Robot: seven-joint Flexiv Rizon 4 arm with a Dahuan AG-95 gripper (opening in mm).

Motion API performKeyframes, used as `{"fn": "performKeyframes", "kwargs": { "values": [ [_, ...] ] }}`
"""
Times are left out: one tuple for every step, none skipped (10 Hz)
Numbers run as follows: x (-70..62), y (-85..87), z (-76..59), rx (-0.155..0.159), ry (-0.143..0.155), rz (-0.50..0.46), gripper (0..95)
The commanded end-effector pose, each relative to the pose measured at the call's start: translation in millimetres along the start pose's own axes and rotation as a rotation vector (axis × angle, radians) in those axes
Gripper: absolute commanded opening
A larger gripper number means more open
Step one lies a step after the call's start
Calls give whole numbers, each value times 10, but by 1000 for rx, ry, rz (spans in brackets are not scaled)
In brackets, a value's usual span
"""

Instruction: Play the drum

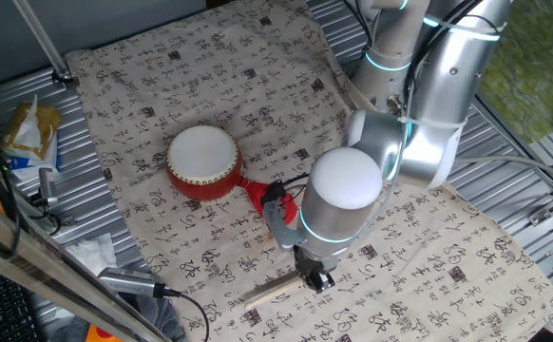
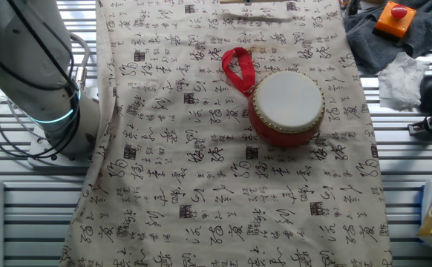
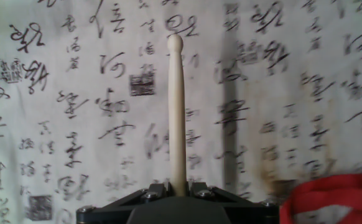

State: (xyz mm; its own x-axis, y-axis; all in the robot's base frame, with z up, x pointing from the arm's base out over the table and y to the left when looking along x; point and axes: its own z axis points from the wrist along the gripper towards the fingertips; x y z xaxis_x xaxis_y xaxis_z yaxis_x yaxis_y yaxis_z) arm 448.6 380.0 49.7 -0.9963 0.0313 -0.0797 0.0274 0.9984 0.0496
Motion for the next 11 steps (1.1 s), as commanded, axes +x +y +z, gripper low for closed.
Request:
{"fn": "performKeyframes", "kwargs": {
  "values": [
    [1,11,10,7,-1,-8,0],
    [1,11,10,7,0,-9,0],
    [1,11,10,8,1,-10,0],
    [1,11,11,8,1,-10,0],
    [1,11,14,9,1,-8,0],
    [2,11,14,9,1,-6,0],
    [4,10,14,9,0,-7,0],
    [5,10,14,11,0,-7,0],
    [8,8,12,14,3,-9,0],
    [10,5,9,16,5,-19,0],
    [13,-2,-11,16,5,-31,0]
  ]
}}
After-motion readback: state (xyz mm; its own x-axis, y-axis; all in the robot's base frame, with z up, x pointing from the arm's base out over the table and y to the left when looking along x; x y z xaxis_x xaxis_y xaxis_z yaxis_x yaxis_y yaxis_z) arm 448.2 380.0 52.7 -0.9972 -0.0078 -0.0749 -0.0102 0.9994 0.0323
